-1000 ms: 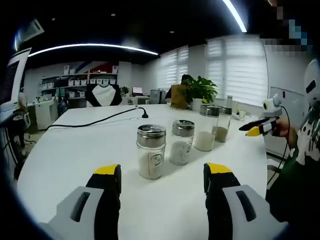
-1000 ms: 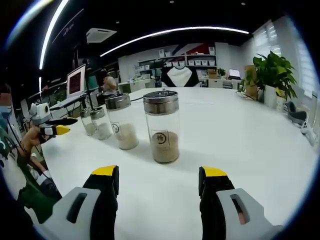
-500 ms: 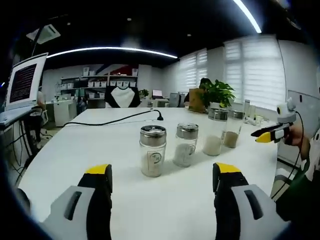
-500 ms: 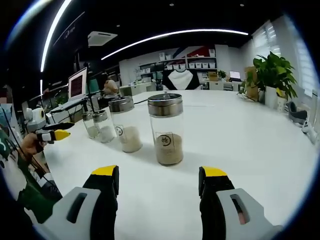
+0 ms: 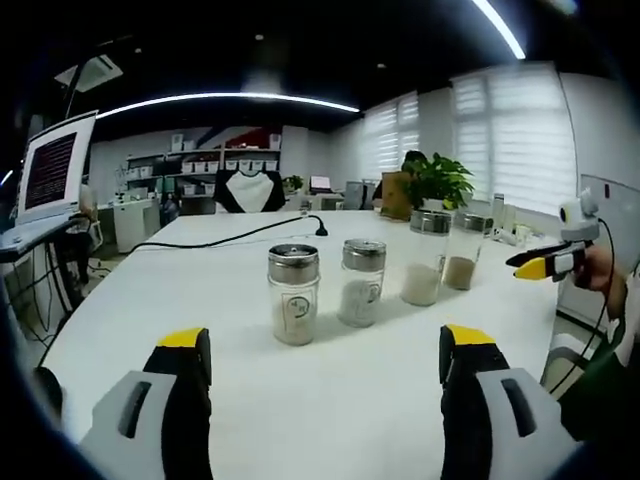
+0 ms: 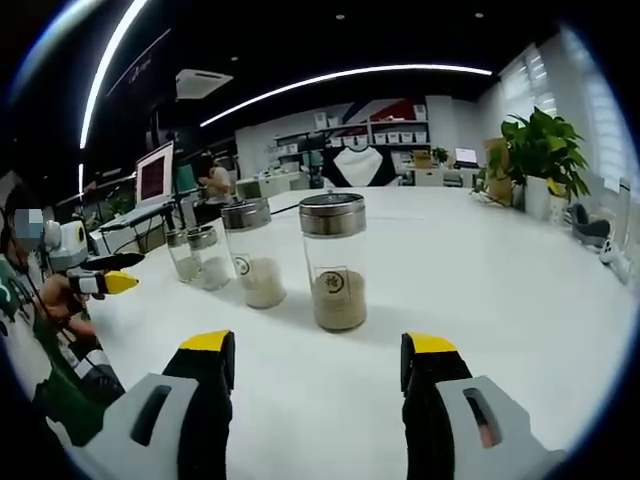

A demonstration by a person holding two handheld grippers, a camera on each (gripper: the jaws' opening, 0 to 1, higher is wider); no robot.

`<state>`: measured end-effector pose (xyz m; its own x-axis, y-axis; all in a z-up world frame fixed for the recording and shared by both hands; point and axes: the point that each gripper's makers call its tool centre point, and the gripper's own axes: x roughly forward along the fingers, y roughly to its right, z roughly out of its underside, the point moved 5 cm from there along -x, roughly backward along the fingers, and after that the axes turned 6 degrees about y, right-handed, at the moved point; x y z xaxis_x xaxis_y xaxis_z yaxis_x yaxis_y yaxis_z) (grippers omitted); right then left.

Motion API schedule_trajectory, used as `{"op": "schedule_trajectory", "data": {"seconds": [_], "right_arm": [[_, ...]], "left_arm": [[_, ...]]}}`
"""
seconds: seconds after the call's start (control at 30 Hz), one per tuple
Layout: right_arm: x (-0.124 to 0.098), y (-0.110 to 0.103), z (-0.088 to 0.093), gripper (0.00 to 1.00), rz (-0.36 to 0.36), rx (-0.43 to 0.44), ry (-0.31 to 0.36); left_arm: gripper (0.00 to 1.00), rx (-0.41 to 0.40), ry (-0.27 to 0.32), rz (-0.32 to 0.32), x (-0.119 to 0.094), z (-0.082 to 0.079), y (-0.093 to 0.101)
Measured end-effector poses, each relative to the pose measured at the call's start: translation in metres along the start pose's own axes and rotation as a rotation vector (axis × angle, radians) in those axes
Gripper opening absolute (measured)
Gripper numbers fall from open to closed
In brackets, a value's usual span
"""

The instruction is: Rotate the seasoning bottle until the label or dispensing opening points toward the visible target arrow and the bottle remains upright within the marked orientation range

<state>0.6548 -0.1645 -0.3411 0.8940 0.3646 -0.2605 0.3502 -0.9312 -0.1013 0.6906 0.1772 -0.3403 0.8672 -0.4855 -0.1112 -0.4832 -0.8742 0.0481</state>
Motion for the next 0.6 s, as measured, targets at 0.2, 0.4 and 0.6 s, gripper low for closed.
{"op": "schedule_trajectory", "data": {"seconds": [0.2,0.4,0.6], "right_arm": [[-0.002,0.003,0.005,0.77,0.037,0.018,-0.005],[-0.001,0.004,0.008,0.87,0.058,0.003,-0.013],[-0.003,0.008,0.003,0.91,0.095,0.013,0.025]], "left_arm": [[1.0,0.015,0.008,-0.016,-0.004,-0.004,-0.002],[1.0,0.013,0.006,-0.025,-0.007,-0.004,-0.005],[1.0,0.006,-0.006,-0.034,-0.009,-0.001,-0.011]]}}
